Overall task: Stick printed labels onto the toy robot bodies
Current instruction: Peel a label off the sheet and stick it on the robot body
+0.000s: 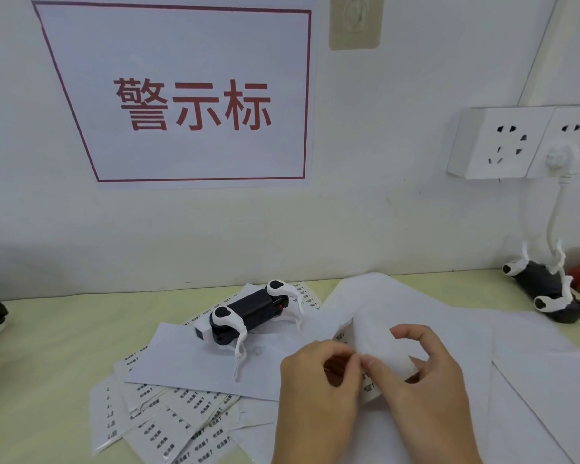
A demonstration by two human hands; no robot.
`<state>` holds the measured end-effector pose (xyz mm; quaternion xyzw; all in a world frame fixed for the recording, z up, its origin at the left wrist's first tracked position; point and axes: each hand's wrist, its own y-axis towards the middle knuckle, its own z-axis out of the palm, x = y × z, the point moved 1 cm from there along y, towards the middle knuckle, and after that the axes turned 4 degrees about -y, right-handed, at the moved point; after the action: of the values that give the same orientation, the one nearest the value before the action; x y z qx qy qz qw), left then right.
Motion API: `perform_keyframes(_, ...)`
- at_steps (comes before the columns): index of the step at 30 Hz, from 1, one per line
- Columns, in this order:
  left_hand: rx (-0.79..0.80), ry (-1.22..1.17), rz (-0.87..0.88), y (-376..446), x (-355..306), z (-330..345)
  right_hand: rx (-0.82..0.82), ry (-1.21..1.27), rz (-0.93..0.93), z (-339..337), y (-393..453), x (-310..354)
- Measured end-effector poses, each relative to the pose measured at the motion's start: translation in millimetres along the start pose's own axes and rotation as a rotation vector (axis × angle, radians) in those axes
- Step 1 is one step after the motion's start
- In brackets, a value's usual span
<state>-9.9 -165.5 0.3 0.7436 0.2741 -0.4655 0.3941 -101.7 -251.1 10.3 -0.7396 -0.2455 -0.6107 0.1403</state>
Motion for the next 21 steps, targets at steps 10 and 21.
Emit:
perform_keyframes(10,0.020,-0.062,-0.090,-0.1,2.2,-2.0,0.014,-0.048,-0.032,2.5,-3.3,2.5)
perform_keyframes(21,0.016,-0.091,-0.126,0.5,-1.6,-4.4,-0.011,-0.031,-0.018,3.4,-3.6,4.0)
